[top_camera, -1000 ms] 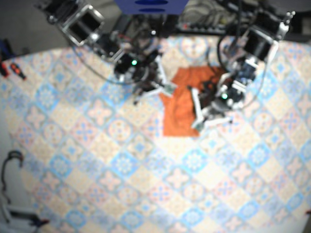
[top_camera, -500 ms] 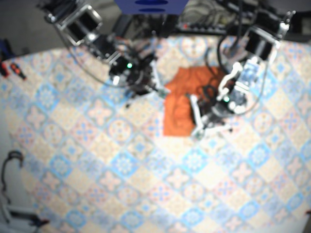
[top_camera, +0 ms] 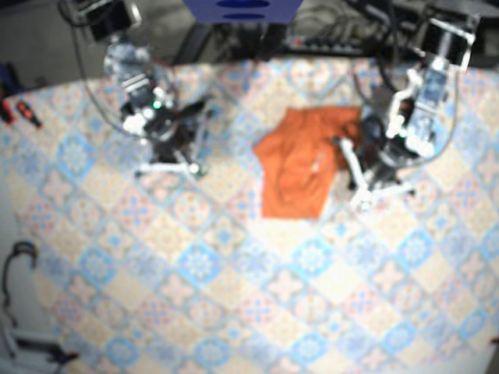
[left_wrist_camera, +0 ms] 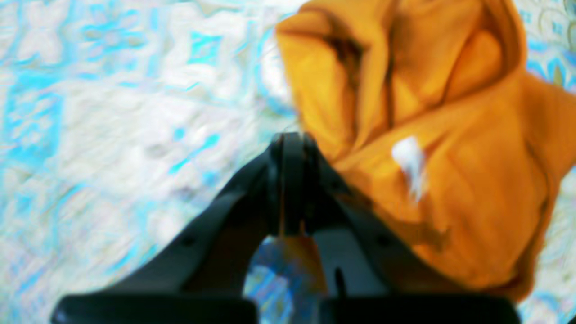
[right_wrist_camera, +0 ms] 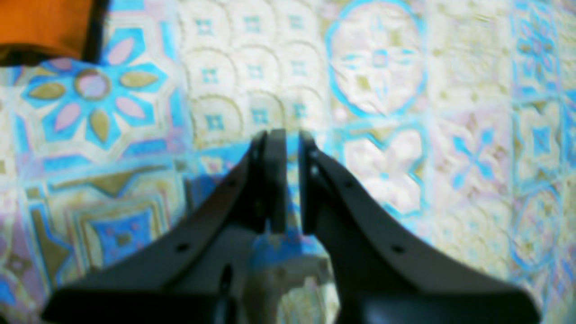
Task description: Fold the T-shirt properly
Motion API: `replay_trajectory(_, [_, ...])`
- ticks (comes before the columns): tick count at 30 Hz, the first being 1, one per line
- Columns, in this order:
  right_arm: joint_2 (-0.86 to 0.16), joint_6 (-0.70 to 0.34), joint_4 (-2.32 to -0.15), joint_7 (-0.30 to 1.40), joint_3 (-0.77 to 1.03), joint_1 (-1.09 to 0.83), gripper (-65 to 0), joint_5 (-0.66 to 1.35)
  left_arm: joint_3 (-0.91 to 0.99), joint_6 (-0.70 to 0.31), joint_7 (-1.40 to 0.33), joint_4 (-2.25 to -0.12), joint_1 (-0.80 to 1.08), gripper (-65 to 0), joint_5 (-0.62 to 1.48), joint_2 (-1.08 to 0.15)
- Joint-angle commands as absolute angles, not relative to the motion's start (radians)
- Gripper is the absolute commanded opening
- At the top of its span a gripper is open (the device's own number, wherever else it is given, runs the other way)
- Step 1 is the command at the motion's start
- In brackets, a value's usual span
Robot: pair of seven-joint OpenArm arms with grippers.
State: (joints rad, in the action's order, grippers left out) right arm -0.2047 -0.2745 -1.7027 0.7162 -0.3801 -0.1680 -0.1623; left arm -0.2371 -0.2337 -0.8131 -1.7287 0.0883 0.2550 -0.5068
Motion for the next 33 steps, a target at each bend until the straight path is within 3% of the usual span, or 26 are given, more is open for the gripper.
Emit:
replay_trajectory(1, [-0.209,-0.269,-1.747,0.700,-0.346,-0.186,-59.8,-0.162,-0.202,-0.236,-0.796,-1.779,0.105,-65.0,0.260,-0.529])
replay_trajectory(9, [-0.209,-0.269,-1.877,0.694,-0.110,-0.415,-59.8,-0.163,0.027,-0.240,-0.789,-1.968,0.392,-65.0,0.274,-0.599])
replay_trajectory(15, [-0.211,-0.269,-1.916,0.688,-0.010,-0.579,-59.8,-0.165,0.217,-0.240,-0.786,-2.012,0.588,-65.0,0.404,-0.602])
replay_trajectory(21, [-0.246,-0.269,-1.917,0.519,0.082,-0.788,-59.8,-0.165,0.363,-0.242,-0.704,-2.018,0.808,-65.0,0.498,-0.599])
replay_trajectory(33, [-0.246,-0.269,-1.910,0.337,0.275,-1.119,-59.9,-0.163,0.397,-0.242,-0.567,-2.015,1.124,-65.0,0.496,-0.568])
